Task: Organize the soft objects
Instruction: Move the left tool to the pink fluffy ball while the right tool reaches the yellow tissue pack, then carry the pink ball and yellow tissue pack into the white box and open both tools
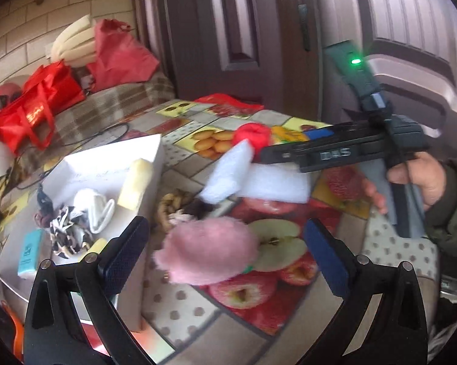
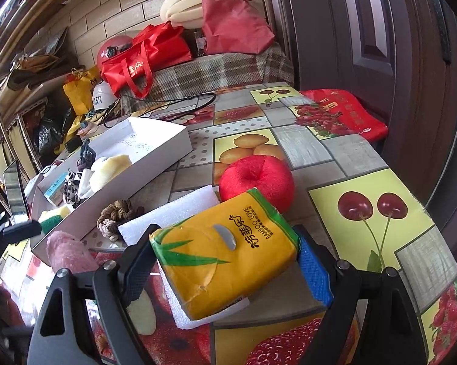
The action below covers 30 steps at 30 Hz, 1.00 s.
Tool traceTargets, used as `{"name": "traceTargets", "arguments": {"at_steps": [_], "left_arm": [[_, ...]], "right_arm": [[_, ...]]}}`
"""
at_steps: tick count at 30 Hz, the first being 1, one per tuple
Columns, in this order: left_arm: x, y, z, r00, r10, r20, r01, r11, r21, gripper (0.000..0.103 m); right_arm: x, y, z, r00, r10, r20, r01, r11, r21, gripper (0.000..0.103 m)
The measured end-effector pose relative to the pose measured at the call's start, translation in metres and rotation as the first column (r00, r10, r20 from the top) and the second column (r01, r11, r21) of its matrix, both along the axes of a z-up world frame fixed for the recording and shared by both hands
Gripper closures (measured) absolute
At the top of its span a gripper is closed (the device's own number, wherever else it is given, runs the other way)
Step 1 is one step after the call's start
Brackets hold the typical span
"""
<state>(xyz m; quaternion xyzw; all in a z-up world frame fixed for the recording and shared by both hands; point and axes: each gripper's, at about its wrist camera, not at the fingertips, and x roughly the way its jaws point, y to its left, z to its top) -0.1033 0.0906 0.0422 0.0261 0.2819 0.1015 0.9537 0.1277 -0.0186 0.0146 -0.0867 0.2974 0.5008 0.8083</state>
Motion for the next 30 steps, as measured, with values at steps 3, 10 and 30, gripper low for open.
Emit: {"name": "traceTargets", "arguments": {"at_steps": [3, 10, 30], "left_arm": [[0.015, 0.002, -0.004, 0.999, 0.013, -0.031, -0.012, 1.000, 0.008, 0.001], [0.050, -0.004, -0.026, 0.982, 0.025, -0.190, -0.012, 0.998, 0.067, 0.015], [-0.061, 0.034, 0.013, 0.904, 0.290, 0.315, -0.302, 0.953, -0.010, 0.042]], "right_arm": [[0.000, 0.000, 0.000, 1.000, 0.000, 0.001, 0.000, 1.000, -0.001, 0.017], [0.001, 0.000, 0.000, 1.000, 0.001, 0.001, -0.001, 1.000, 0.000, 0.017], [-0.028, -0.047, 0.025, 0.990, -0.121, 0.074, 0.097, 0.956, 0.276, 0.017]]}}
